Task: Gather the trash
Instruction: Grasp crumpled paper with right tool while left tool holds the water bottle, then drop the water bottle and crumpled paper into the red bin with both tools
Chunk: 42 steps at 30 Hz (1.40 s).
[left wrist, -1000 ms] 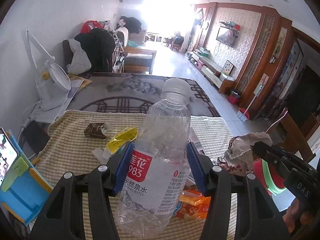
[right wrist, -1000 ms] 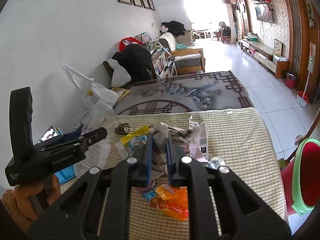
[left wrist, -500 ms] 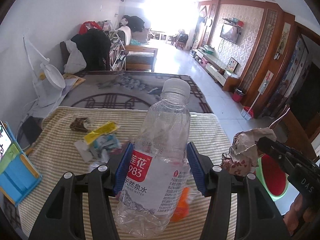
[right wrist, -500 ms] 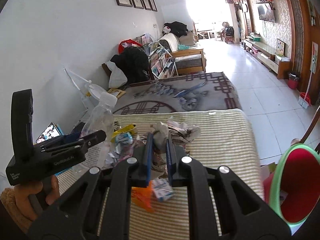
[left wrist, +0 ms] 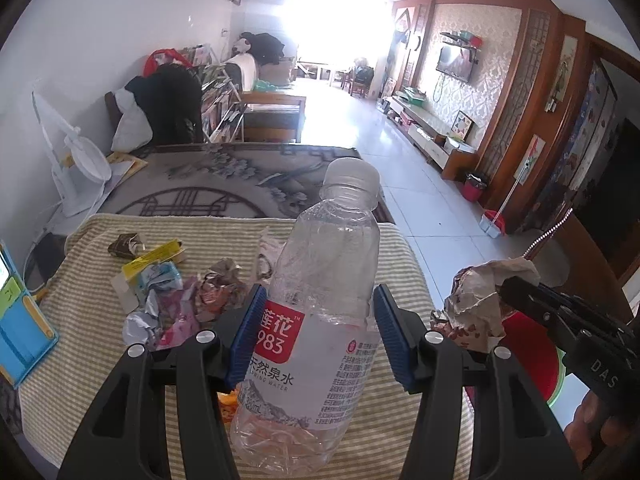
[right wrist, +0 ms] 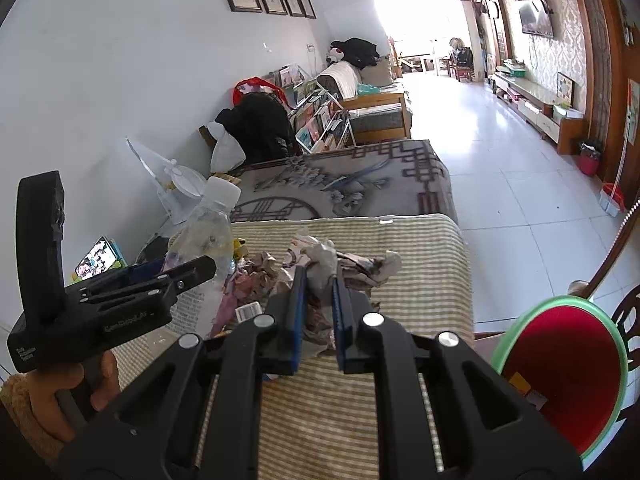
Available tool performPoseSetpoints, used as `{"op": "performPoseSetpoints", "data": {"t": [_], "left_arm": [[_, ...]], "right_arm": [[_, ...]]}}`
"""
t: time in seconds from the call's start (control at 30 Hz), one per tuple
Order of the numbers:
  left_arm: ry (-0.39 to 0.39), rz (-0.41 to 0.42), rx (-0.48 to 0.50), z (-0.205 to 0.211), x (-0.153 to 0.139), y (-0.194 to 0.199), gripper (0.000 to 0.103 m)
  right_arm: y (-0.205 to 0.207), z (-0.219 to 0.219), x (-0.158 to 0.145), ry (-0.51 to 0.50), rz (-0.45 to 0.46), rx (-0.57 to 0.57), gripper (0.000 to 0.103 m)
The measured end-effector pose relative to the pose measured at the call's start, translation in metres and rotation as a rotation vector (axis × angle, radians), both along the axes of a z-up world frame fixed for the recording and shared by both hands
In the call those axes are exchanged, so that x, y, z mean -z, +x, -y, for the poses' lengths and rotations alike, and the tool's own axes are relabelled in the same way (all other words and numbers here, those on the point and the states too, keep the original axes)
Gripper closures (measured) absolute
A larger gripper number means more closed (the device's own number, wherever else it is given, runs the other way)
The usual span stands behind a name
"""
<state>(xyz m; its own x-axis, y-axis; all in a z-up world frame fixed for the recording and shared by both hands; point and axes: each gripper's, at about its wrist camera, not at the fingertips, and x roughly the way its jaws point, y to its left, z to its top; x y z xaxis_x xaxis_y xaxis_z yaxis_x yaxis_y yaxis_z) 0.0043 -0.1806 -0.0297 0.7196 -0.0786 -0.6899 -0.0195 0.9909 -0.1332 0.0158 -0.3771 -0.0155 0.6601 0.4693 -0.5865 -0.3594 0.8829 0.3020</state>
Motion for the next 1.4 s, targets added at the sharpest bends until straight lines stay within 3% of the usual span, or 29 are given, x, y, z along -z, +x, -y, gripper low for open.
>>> {"op": "performPoseSetpoints", "data": {"t": [0.43, 0.9, 1.23, 1.4], "left_arm": [[0.014, 0.013, 0.031, 0.054, -0.010, 0.001, 0.050], [-0.009, -0.008, 0.136, 0.116, -0.005, 0.012, 0.051], [-0.072, -0.063, 0.271, 0.177, 0.017, 0.033, 0.051], [-0.097, -0.073, 0.412, 0.226, 0.024, 0.047, 0.051]], "right_arm": [[-0.003, 0.056, 0.002, 0.026, 0.007, 0.064, 0.090], [-0.009, 0.118, 0.010, 0.027, -0.005, 0.187, 0.090], [-0.016, 0.184, 0.024, 0.014, -0.048, 0.341, 0.090], [-0.021, 0.216, 0.032, 0.005, -0.076, 0.431, 0.090]]}}
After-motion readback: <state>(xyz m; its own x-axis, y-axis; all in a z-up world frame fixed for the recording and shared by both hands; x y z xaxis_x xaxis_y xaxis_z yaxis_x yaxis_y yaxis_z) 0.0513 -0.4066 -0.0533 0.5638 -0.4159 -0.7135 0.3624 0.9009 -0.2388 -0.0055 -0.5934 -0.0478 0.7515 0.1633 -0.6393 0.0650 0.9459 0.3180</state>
